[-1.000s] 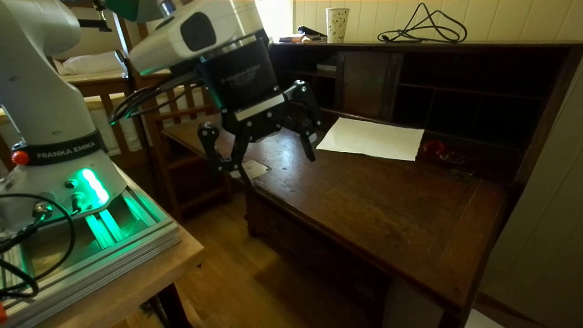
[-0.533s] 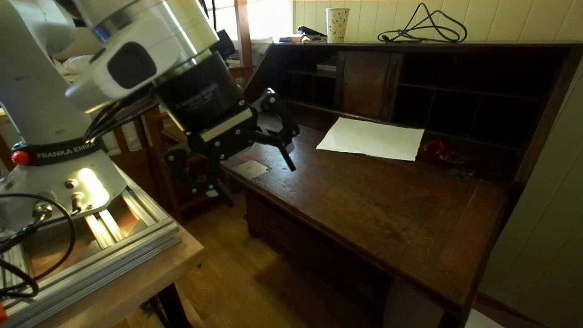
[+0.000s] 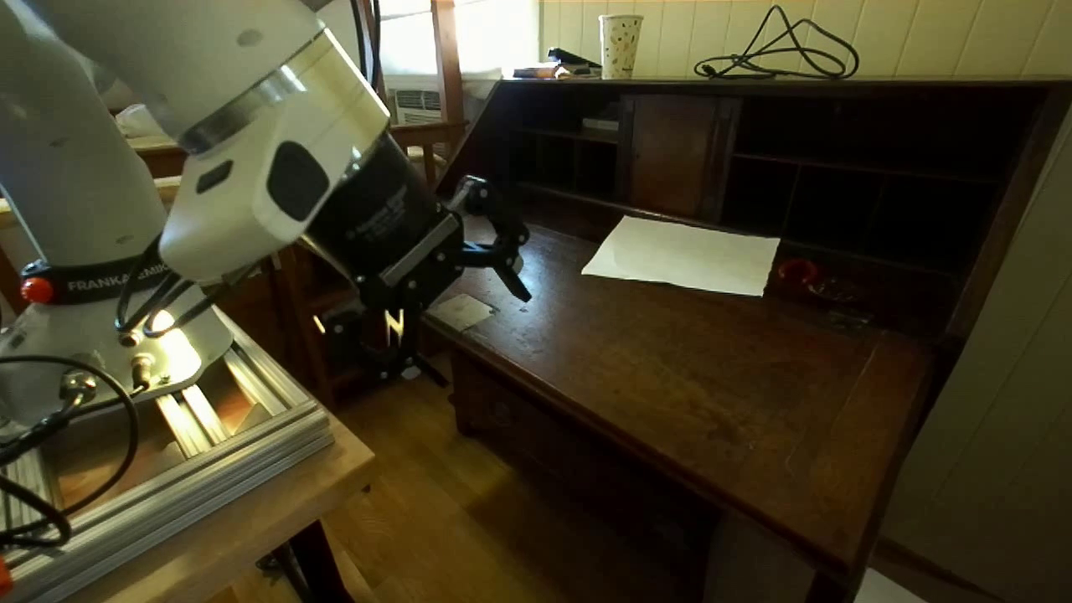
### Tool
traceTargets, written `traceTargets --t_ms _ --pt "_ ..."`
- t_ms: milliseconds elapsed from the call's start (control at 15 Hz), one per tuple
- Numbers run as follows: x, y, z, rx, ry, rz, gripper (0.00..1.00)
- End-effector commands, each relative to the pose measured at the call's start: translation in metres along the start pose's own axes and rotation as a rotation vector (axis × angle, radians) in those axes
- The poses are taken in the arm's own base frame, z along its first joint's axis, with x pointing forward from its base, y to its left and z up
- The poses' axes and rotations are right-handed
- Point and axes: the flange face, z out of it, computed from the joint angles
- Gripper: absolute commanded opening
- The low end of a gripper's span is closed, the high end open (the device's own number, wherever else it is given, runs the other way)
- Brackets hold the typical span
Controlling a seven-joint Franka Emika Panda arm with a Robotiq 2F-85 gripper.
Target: Close the cabinet
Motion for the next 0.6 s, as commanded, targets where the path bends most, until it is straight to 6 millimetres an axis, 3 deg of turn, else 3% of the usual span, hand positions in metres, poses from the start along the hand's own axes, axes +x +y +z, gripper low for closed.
traceTargets --t_ms 0,133,533 --pt "-0.003 0.006 0.012 0.021 0.009 -0.074 1.00" --pt "-0.006 0.009 0.015 -0.010 0.098 -0.041 1.00" --pt "-0.016 0.015 0.018 0.050 0.017 -0.054 1.00"
